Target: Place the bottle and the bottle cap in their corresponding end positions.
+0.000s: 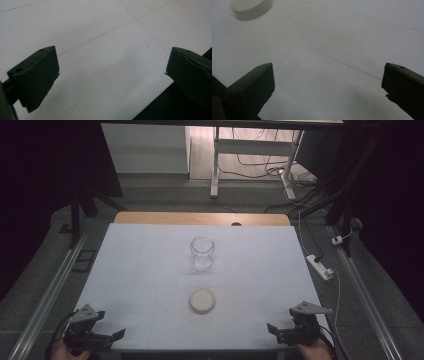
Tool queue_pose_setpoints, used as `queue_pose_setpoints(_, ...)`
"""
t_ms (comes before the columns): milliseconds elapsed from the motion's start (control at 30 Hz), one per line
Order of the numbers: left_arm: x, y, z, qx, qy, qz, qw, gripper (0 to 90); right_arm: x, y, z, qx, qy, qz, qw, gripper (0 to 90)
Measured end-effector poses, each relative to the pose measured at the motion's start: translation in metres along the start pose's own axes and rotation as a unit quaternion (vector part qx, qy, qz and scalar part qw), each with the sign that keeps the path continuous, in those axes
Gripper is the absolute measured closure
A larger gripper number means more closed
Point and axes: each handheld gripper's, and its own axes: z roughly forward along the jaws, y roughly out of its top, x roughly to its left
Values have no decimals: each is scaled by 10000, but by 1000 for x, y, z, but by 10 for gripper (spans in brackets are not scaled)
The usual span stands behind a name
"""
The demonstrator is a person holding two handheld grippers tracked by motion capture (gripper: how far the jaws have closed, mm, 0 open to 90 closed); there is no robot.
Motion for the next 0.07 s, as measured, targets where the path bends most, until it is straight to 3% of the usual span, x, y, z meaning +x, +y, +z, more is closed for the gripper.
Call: queue_pose_setpoints(67,0,1,0,18,-20,-16,10000,0,-1,0,0,-2,-4,34,10000,0)
